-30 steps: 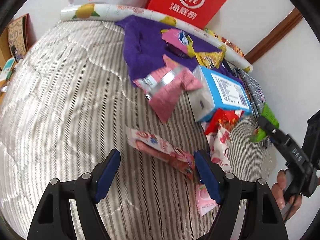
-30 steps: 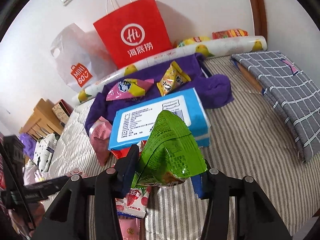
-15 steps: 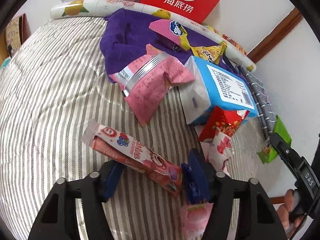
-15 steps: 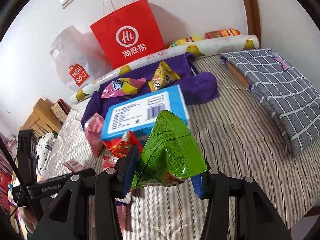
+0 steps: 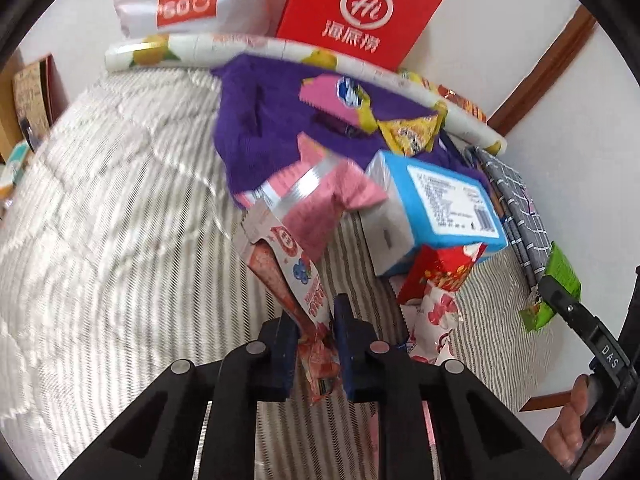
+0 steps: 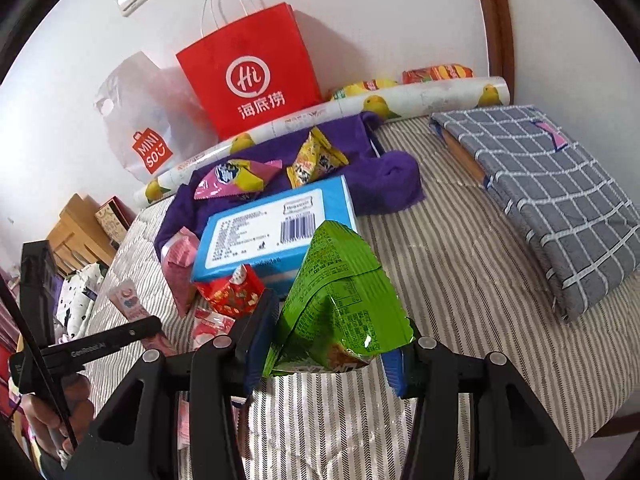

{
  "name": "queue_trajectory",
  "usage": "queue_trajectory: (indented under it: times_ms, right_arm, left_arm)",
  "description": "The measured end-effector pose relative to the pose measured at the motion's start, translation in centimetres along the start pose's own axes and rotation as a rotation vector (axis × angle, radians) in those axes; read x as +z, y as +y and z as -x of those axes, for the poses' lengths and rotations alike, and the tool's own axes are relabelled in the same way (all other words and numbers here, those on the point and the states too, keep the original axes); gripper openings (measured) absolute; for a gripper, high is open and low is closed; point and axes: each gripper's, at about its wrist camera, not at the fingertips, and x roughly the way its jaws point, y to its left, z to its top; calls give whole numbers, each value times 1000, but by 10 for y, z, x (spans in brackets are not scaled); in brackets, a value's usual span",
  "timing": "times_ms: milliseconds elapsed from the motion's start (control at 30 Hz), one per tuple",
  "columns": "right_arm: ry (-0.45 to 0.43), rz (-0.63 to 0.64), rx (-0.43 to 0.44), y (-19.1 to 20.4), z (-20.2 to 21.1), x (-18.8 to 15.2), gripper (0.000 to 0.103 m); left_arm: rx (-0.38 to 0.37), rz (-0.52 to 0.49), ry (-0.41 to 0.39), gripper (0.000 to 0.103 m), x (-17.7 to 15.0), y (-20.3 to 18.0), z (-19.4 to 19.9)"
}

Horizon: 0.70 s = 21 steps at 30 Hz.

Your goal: Organize snacks

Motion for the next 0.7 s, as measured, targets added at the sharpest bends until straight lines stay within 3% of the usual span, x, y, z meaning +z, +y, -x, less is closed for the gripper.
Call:
queue_trajectory:
  times_ms: [400, 700]
  right_arm:
    - [-83, 48, -25, 19, 27, 26, 47]
    - [-116, 68, -39, 25, 33, 42, 47]
  left_arm:
    - [1, -28, -71, 17, 30, 1, 38]
    - [-35, -42, -87, 17, 55, -6, 41]
